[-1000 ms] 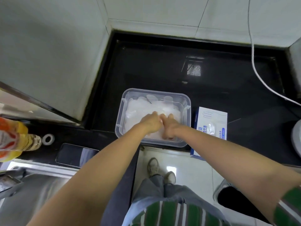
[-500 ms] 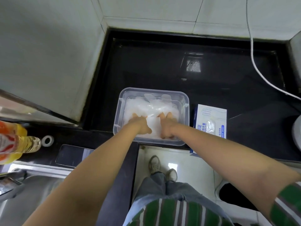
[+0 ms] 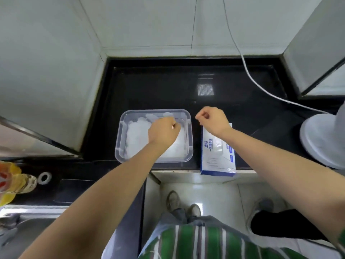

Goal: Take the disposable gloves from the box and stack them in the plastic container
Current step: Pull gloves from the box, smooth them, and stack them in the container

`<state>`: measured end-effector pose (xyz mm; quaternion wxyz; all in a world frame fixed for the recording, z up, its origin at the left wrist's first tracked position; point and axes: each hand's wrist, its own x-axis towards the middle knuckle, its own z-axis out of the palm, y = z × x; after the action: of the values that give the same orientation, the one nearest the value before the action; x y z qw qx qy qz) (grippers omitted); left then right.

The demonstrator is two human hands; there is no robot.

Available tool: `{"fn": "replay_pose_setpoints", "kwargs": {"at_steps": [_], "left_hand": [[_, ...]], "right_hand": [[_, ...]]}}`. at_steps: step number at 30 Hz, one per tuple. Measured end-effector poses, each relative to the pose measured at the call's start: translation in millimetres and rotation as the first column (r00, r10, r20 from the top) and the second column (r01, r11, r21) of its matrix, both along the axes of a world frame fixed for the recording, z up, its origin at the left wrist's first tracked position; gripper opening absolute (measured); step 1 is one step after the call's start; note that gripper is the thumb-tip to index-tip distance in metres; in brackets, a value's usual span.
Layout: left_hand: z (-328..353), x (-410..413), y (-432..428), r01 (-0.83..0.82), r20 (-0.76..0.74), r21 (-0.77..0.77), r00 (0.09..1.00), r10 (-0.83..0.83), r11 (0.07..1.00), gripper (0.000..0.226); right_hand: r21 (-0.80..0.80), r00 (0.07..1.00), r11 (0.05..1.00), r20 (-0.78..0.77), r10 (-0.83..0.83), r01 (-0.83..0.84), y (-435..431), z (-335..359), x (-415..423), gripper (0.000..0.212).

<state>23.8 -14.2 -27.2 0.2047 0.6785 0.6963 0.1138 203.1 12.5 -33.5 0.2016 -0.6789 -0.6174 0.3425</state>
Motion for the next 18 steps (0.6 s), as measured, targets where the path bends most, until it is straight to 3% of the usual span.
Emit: {"fn": "replay_pose_setpoints", "kwargs": {"at_steps": [5,7,11,18], "left_hand": [[4.4,71.8,-15.1,0.241,0.267,-0.059,0.939,-0.217,0.969,0.015],[-3.1,94.2,-25.2,0.327,0.282,-0.187,0.921,-0.269,0.926,0.015],[-32.6,112.6,-39.1,0.357,0.211,-0.372,0.931,-0.297,0.857,0.043],[-58.0,107.5,-44.7,0.31,0.235,-0.468,0.946,-0.221,0.828,0.05]], "right_hand": [[-0.256,0.95,0.967,0.3,0.082,-0.003,-38.3,-35.4,60.3,0.022],[-0.289,0.922,0.955,0.349,0.165,-0.061,-52.0,-45.2,66.4,0.028],[-0.316,0.857,0.938,0.434,0.279,-0.145,-56.5,-62.2,63.7,0.036],[-0.146,0.907,0.988,0.42,0.023,0.043,-63.8,-70.0,56.6,0.018]]}}
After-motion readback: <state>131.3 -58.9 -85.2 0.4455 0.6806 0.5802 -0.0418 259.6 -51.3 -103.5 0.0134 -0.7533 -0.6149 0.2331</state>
